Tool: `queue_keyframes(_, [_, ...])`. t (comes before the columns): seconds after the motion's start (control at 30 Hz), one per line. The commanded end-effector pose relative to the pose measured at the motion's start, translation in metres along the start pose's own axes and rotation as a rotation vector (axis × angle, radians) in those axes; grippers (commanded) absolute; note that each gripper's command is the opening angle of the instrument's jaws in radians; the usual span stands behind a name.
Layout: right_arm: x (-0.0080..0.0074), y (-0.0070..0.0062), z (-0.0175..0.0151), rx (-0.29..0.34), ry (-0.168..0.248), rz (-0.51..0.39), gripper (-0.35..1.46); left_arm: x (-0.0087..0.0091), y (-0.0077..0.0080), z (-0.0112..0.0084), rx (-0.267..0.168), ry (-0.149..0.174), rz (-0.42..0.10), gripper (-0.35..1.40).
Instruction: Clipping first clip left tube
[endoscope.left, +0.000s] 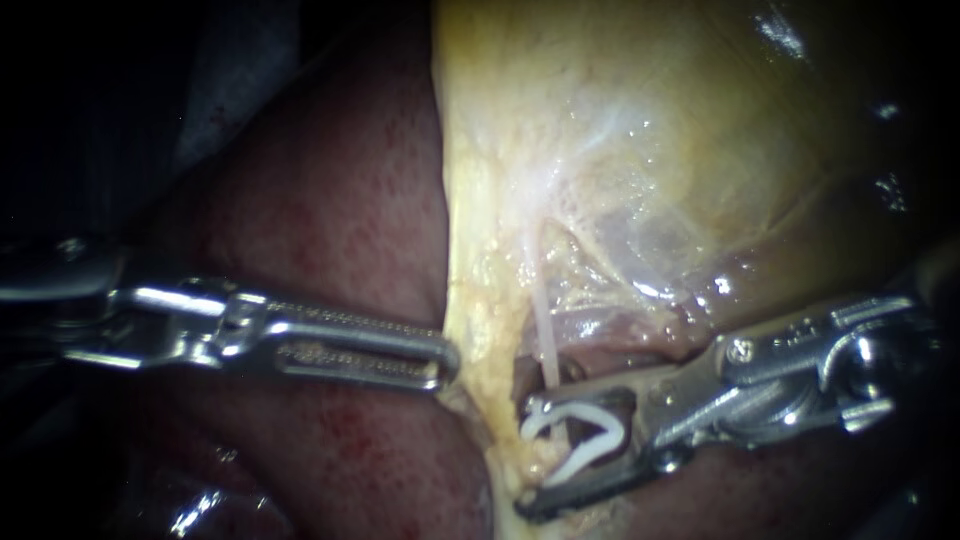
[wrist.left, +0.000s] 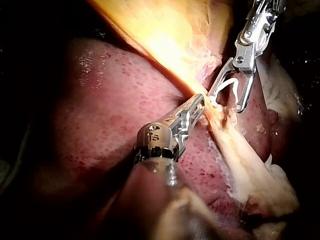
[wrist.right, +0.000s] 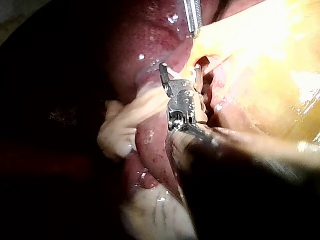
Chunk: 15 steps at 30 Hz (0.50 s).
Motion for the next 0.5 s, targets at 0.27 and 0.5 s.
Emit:
queue_keyframes(0.27, [0.0001, 0.0013, 0.0009, -0.006, 0.002, 0.000, 0.60, 0.0000, -0.0003, -0.0001, 0.000, 0.000, 0.000, -0.35])
queue_keyframes(0.5, [0.0004, 0.0010, 0.0031, 0.017, -0.015, -0.004, 0.60, 0.0000, -0.0004, 0.0000, -0.003, -0.001, 0.000, -0.35])
